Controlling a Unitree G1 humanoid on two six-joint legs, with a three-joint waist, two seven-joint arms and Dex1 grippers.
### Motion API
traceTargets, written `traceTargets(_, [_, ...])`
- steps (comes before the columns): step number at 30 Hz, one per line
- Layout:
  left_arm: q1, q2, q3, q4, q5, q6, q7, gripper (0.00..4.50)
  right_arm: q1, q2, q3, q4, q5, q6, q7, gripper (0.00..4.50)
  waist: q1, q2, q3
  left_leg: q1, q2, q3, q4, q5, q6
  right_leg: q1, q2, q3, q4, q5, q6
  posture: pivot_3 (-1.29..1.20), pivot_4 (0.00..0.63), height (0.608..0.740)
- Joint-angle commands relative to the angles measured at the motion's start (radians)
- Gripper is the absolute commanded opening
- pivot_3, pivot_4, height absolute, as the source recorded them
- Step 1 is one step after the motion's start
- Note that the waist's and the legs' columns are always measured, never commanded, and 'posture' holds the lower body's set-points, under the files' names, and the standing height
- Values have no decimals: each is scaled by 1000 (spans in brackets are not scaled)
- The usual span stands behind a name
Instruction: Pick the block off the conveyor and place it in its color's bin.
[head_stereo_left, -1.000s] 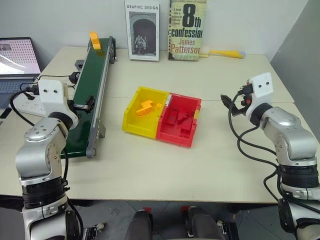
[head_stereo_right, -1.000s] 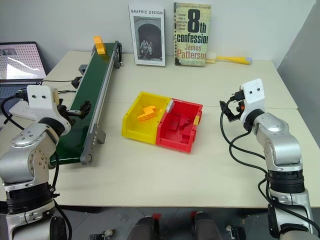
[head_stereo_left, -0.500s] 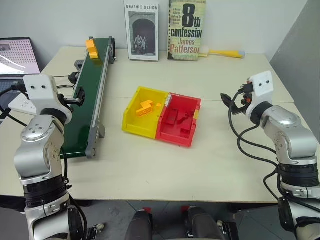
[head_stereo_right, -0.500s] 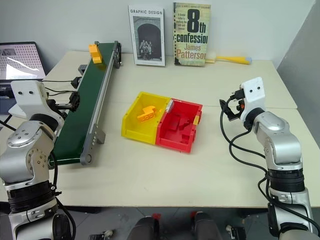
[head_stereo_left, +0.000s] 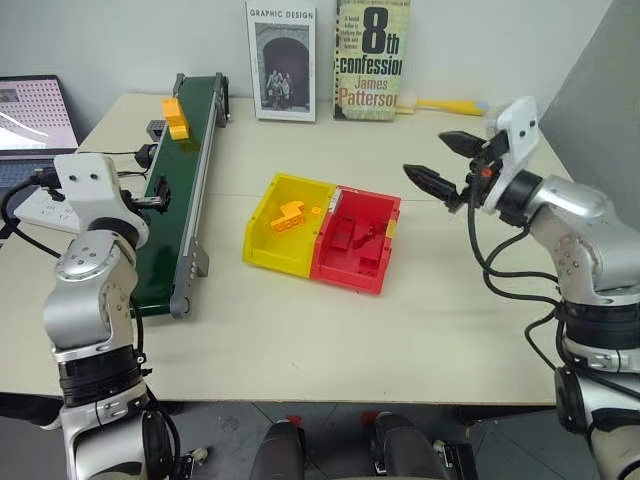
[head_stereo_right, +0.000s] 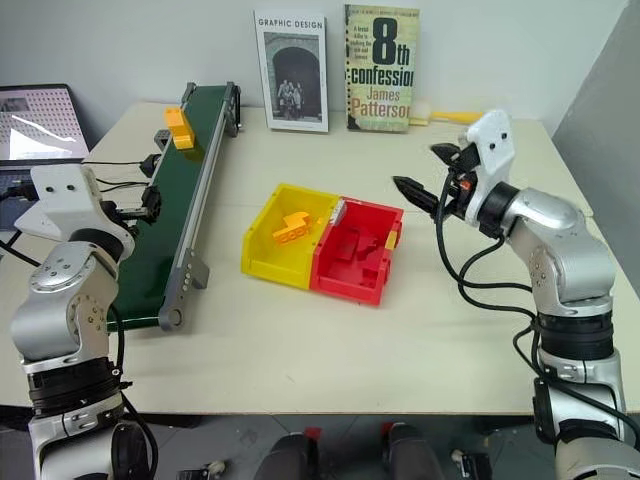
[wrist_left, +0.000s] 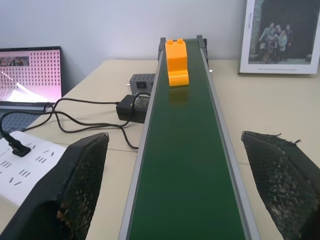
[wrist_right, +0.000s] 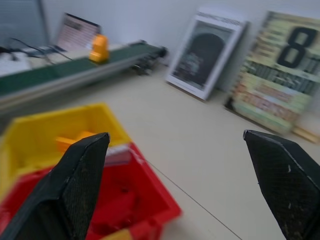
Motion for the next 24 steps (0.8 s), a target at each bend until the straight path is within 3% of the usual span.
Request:
traceTargets(1, [-32,2,0,6,21,-30,28,4453,-61,-8,-3,-78,144,84,97,4500,0,0,0,0,0,0,0,0,0,0,0,0,0,0,0,0,150,740])
traceTargets(24, [-48,-10,-4,95,22,-61,50,4453,-59,-47,42,-152,226,152,126,4500,0,0,0,0,0,-1,0,0,0,0,0,-1,0,0,0,0,150,740])
